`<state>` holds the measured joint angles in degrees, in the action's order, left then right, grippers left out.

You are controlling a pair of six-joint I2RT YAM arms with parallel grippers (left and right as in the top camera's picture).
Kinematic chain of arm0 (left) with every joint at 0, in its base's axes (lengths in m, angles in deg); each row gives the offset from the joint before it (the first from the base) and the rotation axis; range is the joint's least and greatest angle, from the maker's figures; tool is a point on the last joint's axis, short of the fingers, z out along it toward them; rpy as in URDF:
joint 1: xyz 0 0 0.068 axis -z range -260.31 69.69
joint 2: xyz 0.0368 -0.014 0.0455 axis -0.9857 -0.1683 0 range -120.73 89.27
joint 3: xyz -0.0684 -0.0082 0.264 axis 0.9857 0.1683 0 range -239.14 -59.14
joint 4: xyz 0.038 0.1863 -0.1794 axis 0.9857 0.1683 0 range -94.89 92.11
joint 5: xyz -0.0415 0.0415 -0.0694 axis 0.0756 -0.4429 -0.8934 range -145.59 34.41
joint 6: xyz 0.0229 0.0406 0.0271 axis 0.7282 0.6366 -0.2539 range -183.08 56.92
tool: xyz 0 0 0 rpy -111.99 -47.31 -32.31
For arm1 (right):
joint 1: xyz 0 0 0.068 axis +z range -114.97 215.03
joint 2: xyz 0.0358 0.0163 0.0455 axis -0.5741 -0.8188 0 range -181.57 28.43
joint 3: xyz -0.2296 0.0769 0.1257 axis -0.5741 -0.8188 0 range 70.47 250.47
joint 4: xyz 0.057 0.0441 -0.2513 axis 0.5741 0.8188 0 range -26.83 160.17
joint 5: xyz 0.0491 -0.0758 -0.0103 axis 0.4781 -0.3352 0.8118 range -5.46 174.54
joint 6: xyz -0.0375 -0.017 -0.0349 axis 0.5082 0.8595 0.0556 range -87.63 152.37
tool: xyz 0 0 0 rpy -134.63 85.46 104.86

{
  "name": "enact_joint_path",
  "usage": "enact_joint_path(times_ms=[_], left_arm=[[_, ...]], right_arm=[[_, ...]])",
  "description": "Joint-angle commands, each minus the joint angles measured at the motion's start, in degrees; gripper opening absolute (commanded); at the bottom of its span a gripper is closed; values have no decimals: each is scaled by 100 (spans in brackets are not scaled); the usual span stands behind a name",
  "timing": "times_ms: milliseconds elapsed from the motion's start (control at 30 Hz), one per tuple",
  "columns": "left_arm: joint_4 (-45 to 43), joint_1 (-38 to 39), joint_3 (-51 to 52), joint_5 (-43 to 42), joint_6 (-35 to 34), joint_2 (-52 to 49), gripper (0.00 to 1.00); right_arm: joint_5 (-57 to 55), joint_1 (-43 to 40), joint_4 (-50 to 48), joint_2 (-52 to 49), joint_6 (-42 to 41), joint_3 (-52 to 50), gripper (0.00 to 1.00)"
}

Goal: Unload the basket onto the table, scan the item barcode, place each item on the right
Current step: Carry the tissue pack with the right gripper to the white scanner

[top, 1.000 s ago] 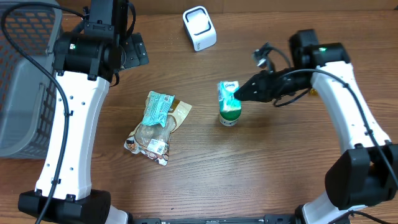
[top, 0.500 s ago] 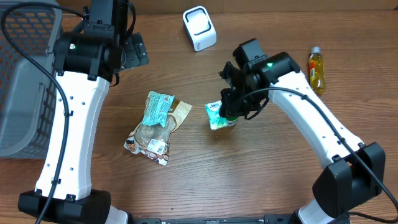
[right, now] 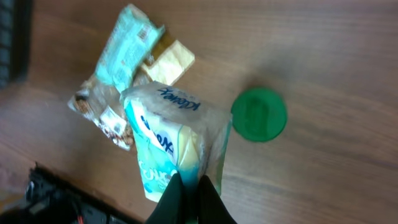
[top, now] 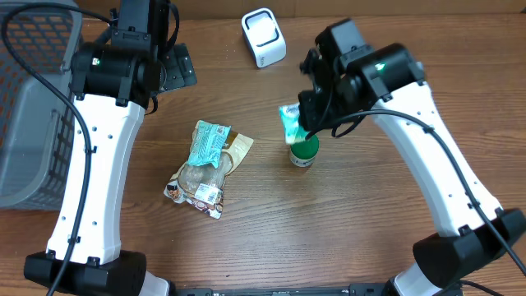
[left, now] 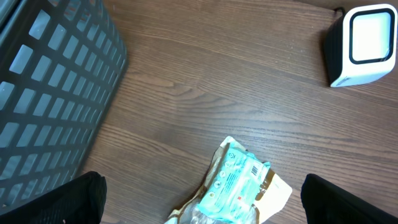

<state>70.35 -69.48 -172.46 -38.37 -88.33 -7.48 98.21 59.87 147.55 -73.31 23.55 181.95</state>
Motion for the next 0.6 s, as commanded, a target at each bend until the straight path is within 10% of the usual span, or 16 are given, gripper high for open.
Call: enact_joint_path(times_ms=[0,567], left_arm=[[-7,7,-118,81,85,125,100],[-7,7,-116,81,85,125,100]], right_arm=[[-382,-4,52,166,-15,673,4],[-638,-11,-4,164,26,1010,4]])
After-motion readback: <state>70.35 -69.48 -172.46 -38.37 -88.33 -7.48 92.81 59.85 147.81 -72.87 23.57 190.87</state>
